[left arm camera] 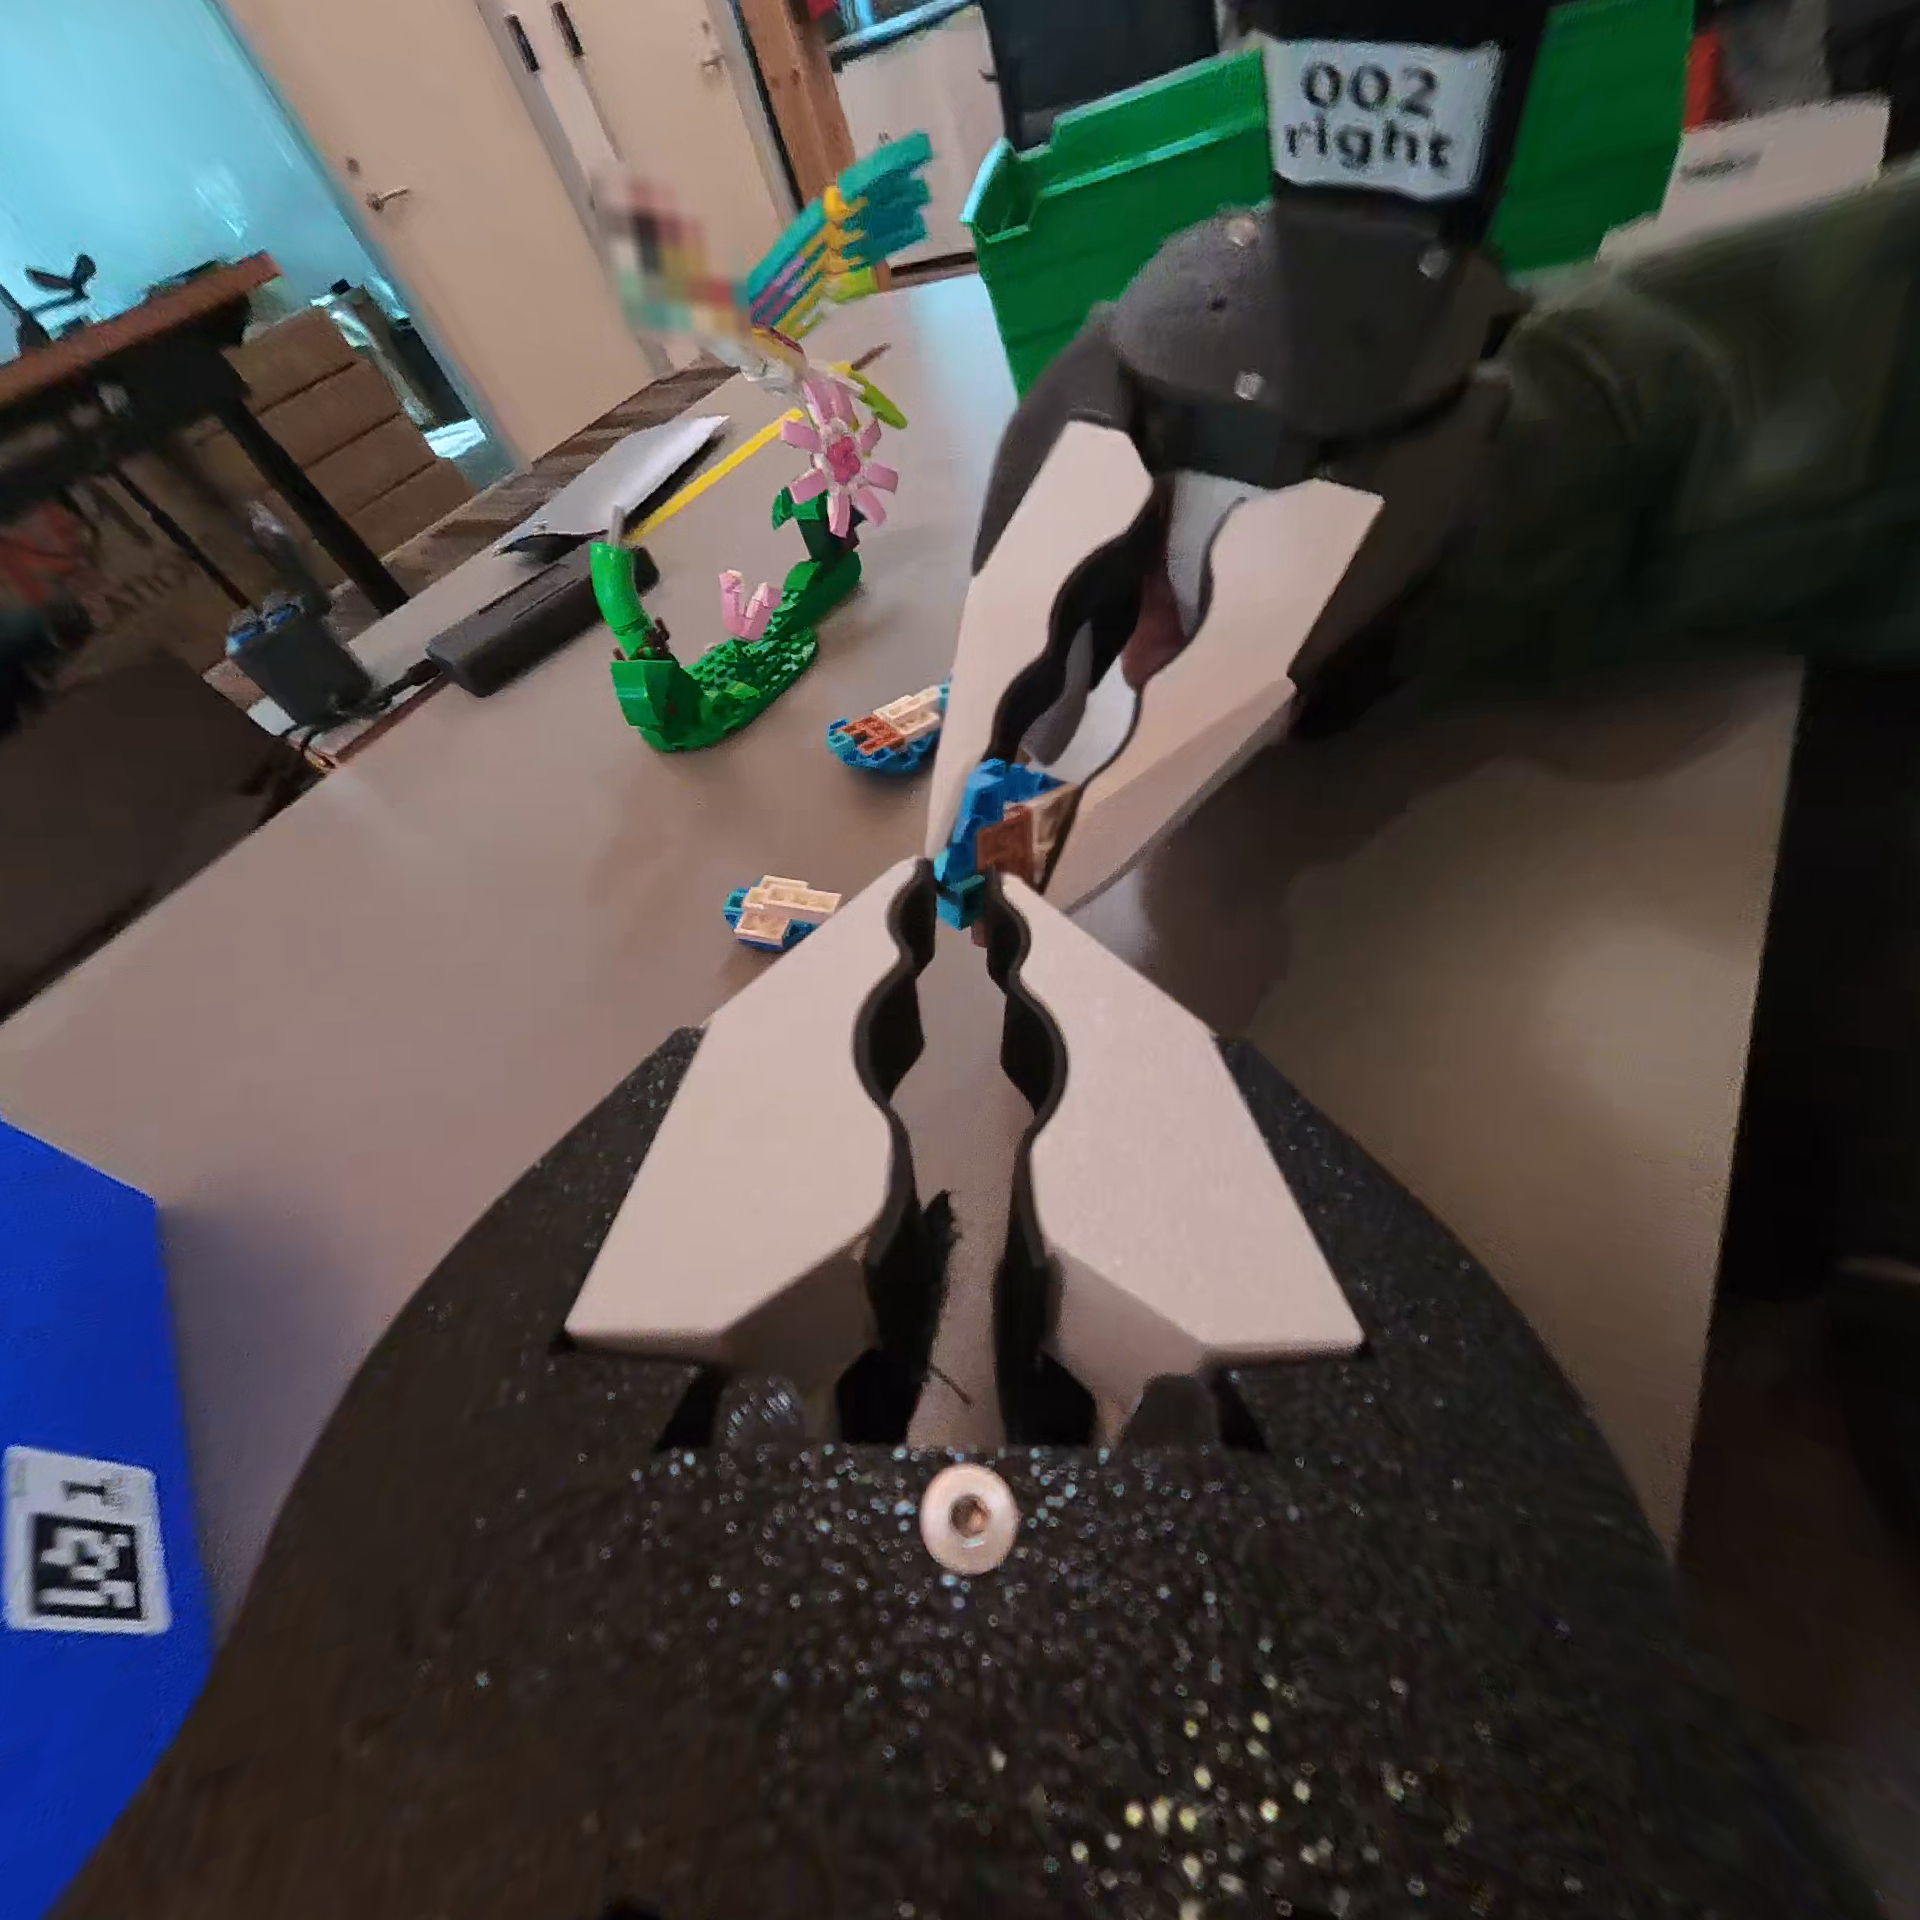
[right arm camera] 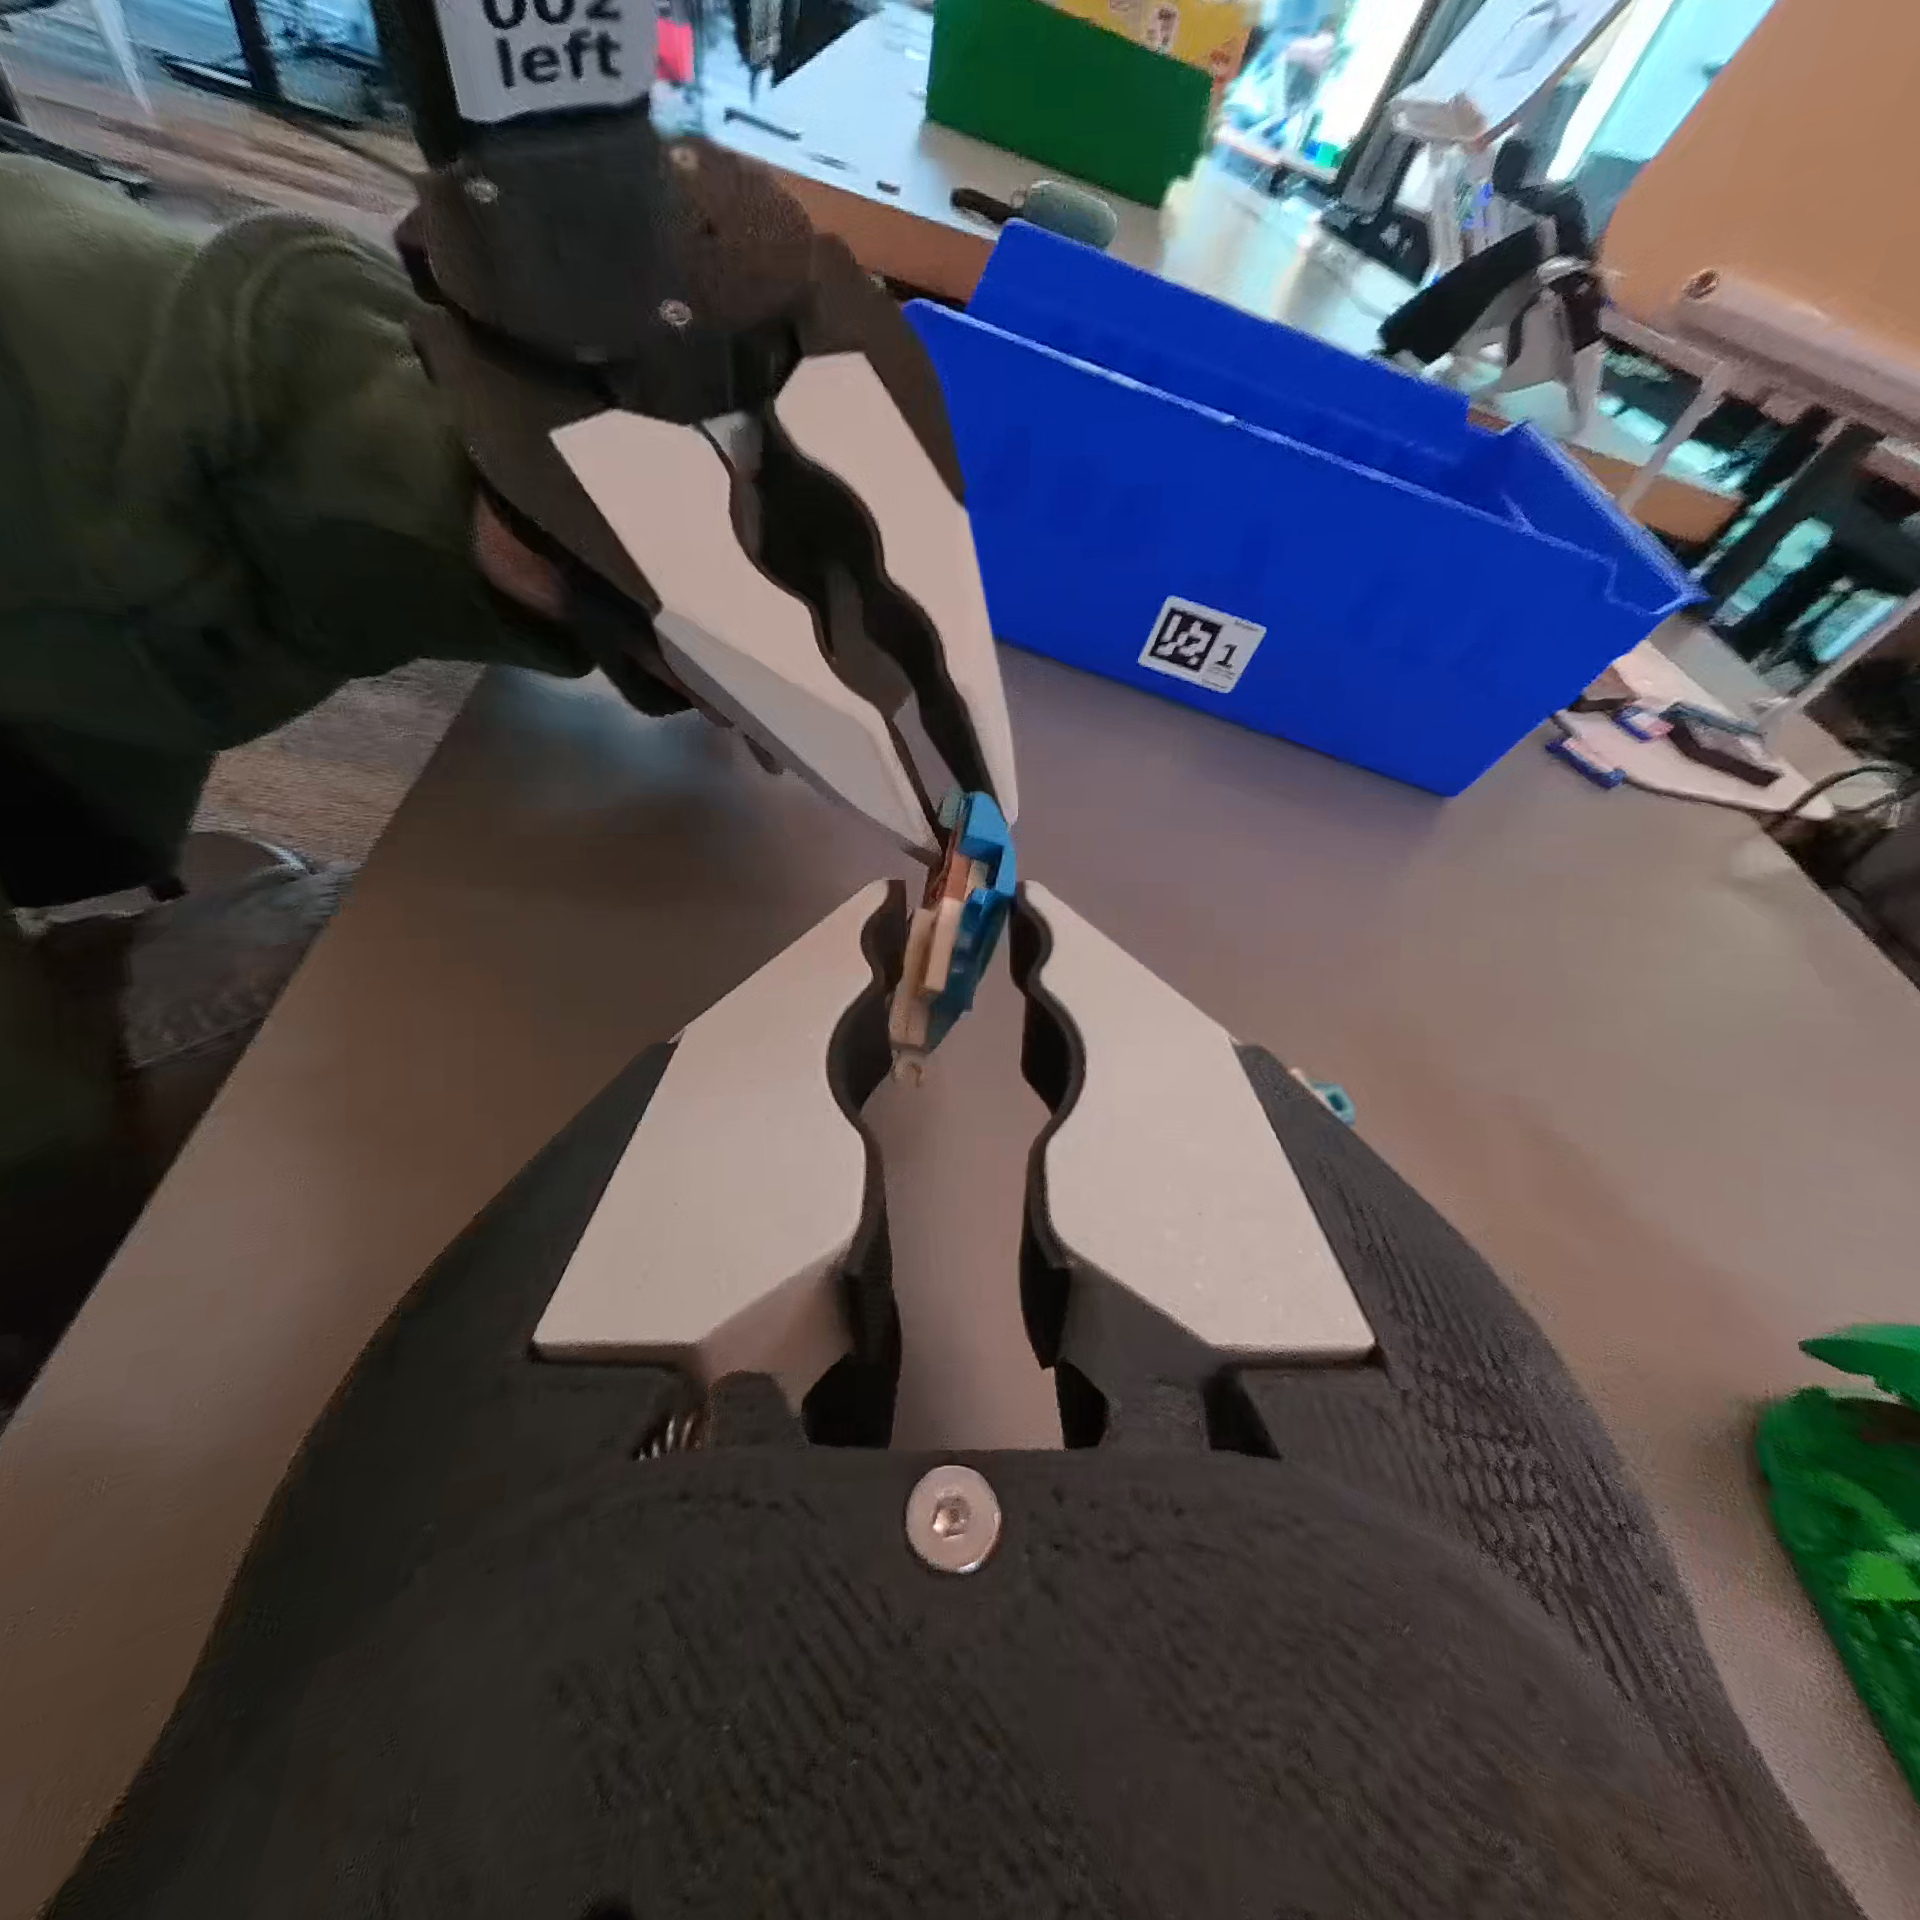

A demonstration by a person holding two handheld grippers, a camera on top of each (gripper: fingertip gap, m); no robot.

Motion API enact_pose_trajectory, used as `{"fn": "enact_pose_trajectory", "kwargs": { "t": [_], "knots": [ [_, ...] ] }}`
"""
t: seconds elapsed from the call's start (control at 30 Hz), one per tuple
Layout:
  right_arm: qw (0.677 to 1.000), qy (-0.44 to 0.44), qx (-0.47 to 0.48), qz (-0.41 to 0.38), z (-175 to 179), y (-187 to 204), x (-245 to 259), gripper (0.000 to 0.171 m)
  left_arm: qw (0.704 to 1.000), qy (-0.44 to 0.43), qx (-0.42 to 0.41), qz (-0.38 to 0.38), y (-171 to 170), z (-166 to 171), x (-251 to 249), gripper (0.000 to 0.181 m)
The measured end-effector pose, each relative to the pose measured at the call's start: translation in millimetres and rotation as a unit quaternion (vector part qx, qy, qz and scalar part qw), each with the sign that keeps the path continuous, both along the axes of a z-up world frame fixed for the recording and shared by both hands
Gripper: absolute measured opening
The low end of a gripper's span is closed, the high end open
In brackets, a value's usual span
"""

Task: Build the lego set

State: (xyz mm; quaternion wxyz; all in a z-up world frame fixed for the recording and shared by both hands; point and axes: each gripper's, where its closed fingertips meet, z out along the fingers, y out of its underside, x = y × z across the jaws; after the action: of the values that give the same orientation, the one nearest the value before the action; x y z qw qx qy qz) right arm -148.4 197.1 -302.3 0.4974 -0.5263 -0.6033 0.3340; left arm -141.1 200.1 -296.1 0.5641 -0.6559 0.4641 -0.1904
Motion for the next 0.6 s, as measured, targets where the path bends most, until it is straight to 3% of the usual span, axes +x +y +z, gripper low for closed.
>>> {"fn": "enact_pose_trajectory", "kwargs": {
  "t": [0.1, 0.33, 0.6],
  "knots": [
    [0.999, -0.029, 0.019, 0.023, -8.4, -6.6, 0.2, 0.016, 0.999, 0.032, 0.002, -0.024, -6.6, -7.9, -0.8, 0.006],
    [0.972, -0.090, 0.195, 0.095, -21.1, -32.7, 0.5, 0.017, 0.989, 0.088, -0.019, -0.116, -34.0, -21.4, -0.8, 0.008],
    [0.948, -0.129, 0.262, 0.128, -31.5, -45.8, -0.9, 0.018, 0.981, 0.102, -0.059, -0.155, -47.6, -32.1, -3.1, 0.008]
  ]
}}
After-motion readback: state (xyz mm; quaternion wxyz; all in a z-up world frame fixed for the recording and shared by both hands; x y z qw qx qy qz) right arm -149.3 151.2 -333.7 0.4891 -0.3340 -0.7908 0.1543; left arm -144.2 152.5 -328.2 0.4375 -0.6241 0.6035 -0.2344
